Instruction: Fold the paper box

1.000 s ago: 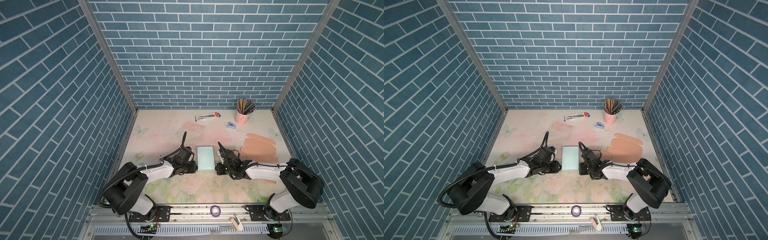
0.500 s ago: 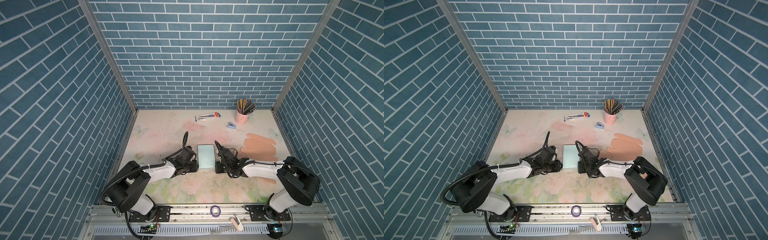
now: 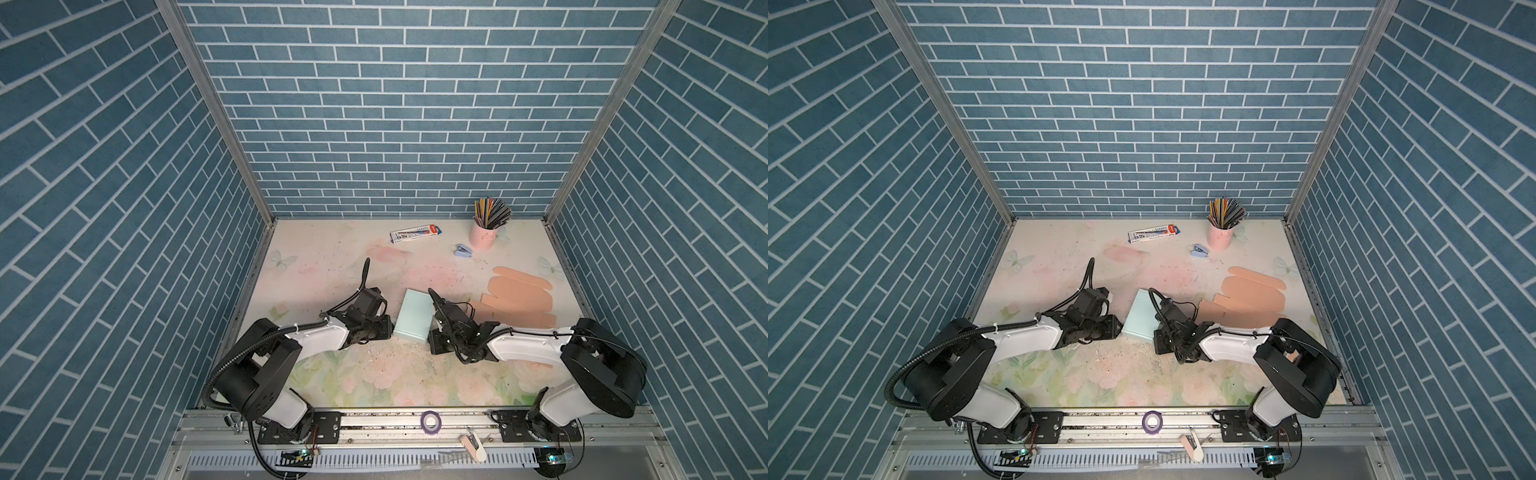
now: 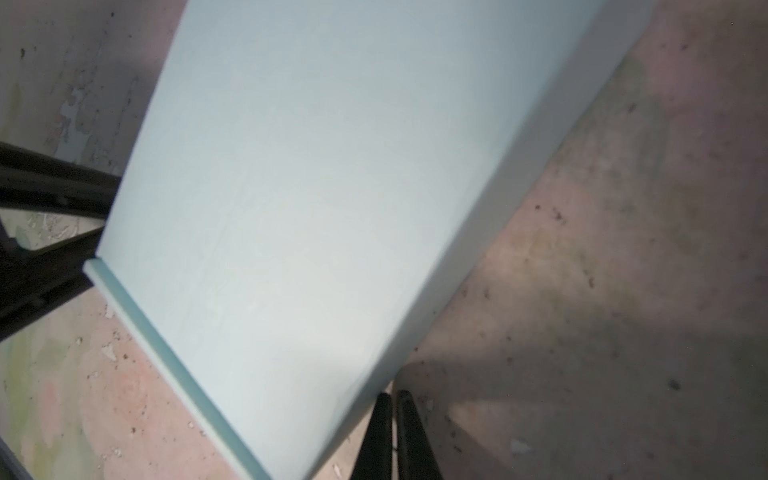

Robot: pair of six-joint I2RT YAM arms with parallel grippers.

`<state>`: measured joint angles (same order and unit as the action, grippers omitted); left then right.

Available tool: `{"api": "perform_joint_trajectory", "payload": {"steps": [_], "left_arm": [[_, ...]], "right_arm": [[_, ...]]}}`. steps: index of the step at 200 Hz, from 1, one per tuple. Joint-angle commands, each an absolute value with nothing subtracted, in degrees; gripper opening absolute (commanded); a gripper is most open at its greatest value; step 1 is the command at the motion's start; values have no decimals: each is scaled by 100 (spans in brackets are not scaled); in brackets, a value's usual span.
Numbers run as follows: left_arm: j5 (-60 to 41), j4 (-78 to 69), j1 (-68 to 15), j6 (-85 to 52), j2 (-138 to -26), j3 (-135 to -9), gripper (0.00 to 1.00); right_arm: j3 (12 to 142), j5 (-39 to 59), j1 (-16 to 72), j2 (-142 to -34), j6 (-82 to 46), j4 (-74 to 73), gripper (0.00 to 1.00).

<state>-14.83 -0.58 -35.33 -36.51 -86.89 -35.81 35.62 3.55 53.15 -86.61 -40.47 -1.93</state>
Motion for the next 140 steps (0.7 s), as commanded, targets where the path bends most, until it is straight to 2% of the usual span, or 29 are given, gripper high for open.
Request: {"api": "perform_joint_trajectory", "payload": {"steps": [1,32,58,86,119,140], "left_arm": [[-1674,401,-3367,-3347,-8663,-3686,36],[-1432,962,-3265,-3167,-8178,-3709,37],[-1277,1318,-3261,-3125,-7728,-3572,39],[-1405,1427,-3456,-3228,-7399,-3375,42],[-1403,1411,-4170,-3475,-7278,-3344,44],[-1383,1190,-4538,-3715,-7305,-3309,44]], "right_arm": [[3498,400,5251,-8394,-4039,-361,8],[3485,288,4956,-8010,-3829,-53,8],[3619,422,4350,-7709,-3392,268,11],[4334,865,3724,-7909,-2751,647,23],[5504,1575,3448,-8818,-2416,754,50],[6201,1874,3420,-9498,-2266,924,58]]}}
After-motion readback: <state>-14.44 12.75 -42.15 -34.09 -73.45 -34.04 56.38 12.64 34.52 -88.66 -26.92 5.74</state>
